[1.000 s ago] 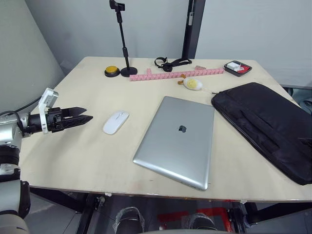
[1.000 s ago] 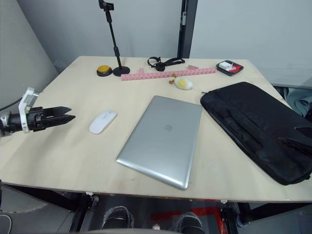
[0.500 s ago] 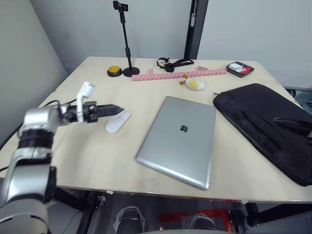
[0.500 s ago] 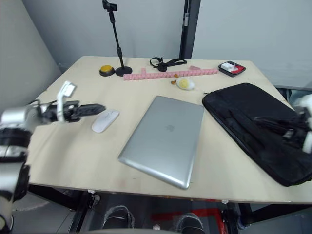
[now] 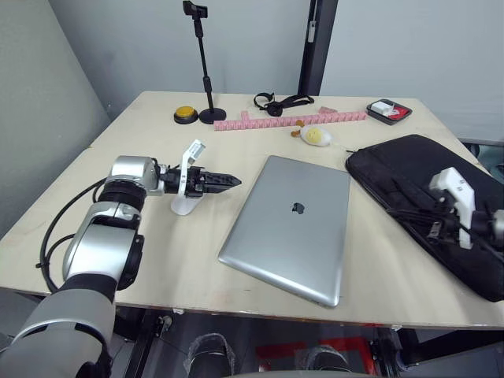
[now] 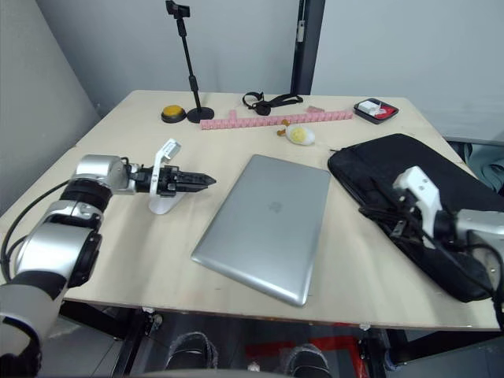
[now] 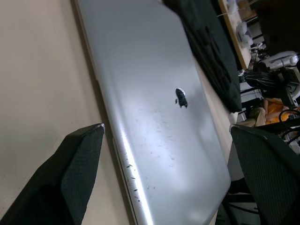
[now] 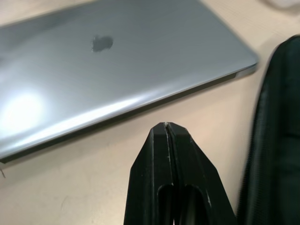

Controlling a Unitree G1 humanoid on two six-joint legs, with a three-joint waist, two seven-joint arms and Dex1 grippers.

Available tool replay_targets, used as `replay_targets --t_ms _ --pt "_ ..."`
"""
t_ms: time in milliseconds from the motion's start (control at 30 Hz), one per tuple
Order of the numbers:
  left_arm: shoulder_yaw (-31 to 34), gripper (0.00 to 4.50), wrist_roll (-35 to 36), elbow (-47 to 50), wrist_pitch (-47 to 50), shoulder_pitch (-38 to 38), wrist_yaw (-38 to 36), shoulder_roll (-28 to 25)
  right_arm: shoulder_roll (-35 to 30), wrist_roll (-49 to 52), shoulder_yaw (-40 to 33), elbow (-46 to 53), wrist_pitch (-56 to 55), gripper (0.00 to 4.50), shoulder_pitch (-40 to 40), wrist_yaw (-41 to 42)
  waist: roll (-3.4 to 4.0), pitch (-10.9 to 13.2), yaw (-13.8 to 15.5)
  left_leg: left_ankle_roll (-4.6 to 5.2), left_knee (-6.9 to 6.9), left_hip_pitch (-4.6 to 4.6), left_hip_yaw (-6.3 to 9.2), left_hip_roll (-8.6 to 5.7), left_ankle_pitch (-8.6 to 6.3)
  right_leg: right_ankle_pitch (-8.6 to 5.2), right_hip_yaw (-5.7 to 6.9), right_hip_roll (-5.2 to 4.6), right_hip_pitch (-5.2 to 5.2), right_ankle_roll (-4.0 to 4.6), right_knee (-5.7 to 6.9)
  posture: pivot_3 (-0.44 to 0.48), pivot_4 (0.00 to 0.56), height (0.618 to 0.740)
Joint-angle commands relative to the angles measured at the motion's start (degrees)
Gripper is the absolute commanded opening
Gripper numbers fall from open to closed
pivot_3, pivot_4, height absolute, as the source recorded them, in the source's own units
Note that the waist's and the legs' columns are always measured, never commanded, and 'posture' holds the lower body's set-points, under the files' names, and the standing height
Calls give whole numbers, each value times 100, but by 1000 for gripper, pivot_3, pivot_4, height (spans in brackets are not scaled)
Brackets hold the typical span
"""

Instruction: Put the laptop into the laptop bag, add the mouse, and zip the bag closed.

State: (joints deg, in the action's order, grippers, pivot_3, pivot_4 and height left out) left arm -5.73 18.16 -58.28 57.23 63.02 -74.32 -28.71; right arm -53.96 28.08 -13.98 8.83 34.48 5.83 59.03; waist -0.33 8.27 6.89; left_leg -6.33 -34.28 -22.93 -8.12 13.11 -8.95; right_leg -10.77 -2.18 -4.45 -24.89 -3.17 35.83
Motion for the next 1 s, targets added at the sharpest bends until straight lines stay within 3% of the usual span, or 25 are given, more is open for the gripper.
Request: replay_targets --t_ms 33,267,600,833,1000 --pt "181 4500 -209 -504 -450 281 469 228 77 -321 364 137 -227 19 97 -165 -1 1 2 0 1 -1 1 0 0 0 1 0 0 0 -2 0 150 739" --pt "563 4500 -235 -1023 -743 441 777 707 349 -637 930 214 -311 19 242 -376 -2 1 12 -5 0 -4 13 -2 -2 1 12 -3 6 0 -5 0 150 739" --pt "692 4500 -404 -1272 -710 483 645 1053 661 -1317 1781 -56 -371 19 850 -592 -2 1 -19 -9 6 -3 15 -3 -1 1 15 -4 8 -1 -8 0 150 739" --pt "328 4500 -599 -986 -282 326 -240 1280 819 -1480 1944 -226 -431 19 1105 -528 -2 1 -62 -11 18 -1 14 -3 -1 1 17 -5 9 -1 -20 0 150 739" --pt "474 4500 -482 -818 20 367 -460 1244 855 -1477 1924 -209 -399 19 1160 -466 -2 1 -88 -10 21 -2 13 -3 -1 1 18 -5 9 0 -24 0 150 739"
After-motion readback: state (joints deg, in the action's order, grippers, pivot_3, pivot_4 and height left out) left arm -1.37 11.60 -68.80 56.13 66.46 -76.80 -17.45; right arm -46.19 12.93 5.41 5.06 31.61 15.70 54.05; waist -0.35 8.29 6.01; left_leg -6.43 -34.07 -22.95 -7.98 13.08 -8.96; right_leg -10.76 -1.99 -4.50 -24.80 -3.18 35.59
